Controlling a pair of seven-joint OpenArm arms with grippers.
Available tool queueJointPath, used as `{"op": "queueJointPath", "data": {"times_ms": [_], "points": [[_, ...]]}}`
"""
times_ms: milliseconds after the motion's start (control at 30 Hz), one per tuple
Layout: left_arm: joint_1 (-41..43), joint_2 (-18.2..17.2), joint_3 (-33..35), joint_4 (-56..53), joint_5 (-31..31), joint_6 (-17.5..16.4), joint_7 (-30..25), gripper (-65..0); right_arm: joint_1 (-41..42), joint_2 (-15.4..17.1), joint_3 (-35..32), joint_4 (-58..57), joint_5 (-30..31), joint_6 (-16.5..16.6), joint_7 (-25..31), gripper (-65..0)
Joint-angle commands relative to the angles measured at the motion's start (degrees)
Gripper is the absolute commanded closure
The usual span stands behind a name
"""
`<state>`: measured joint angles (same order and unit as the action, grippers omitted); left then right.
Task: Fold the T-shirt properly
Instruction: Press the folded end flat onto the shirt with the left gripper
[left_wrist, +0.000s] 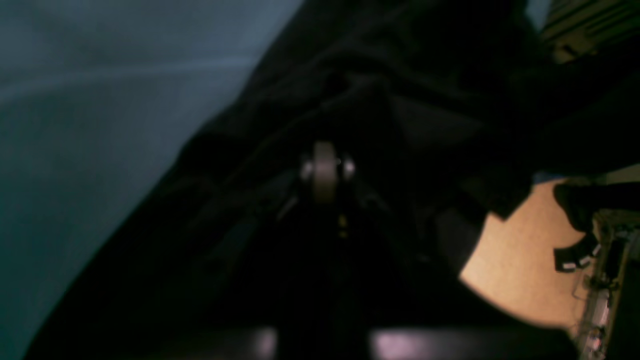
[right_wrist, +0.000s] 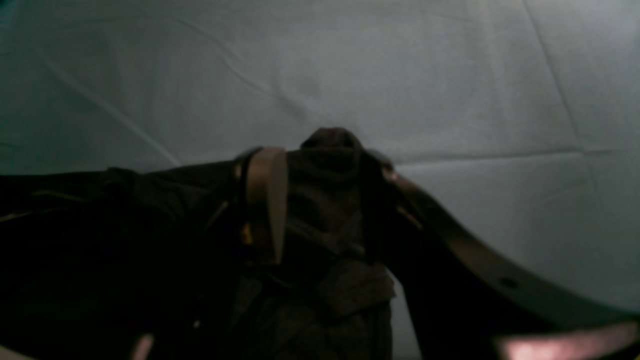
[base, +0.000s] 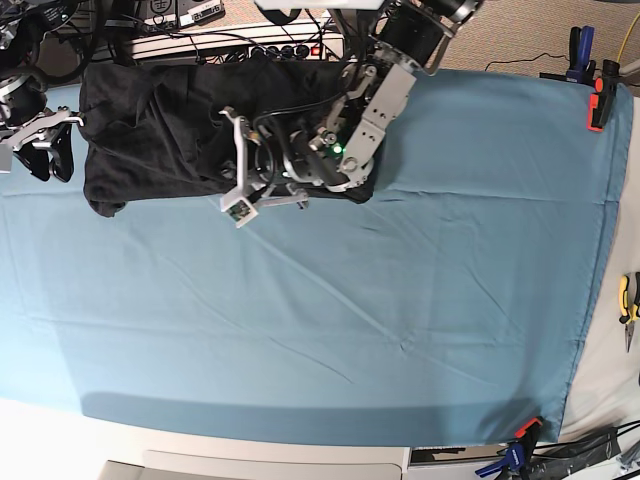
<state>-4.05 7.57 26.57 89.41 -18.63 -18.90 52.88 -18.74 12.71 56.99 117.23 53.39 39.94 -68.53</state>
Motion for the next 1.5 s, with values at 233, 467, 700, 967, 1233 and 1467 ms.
{"op": "queueJointPath", "data": {"times_ms": [233,467,700,967,1233,1467], "points": [[-3.80,1.43,-0.07,1.07,1.51,-0.13,-3.48,0.0,0.02,1.11,0.33,0.83,1.03,0.06,2.16,-24.5],[-7.23,1.43,-0.11,1.07,2.38,-0.11,0.96,0.0,0.00,1.11,0.33,0.83,1.01,0.06,2.14,-24.4],[-7.98,0.63,-0.24,1.09,-4.83,0.02,9.42,0.0,0.00,1.11,0.33,0.83,1.01,0.06,2.14,-24.4],[-7.21,-0.33,-0.22,1.25,-5.42,0.00,11.67,0.0,0.00,1.11,0.33,0.83,1.03,0.06,2.14,-24.4],[-3.82,-2.49,-0.22,1.25,-5.73,-0.17,12.61,0.0,0.02,1.11,0.33,0.83,1.03,0.06,2.38,-24.5],[-1.62,-2.29,-0.07,1.22,-8.28,-0.63,8.50,0.0,0.02,1.11,0.33,0.83,1.03,0.06,2.67,-24.5]]}}
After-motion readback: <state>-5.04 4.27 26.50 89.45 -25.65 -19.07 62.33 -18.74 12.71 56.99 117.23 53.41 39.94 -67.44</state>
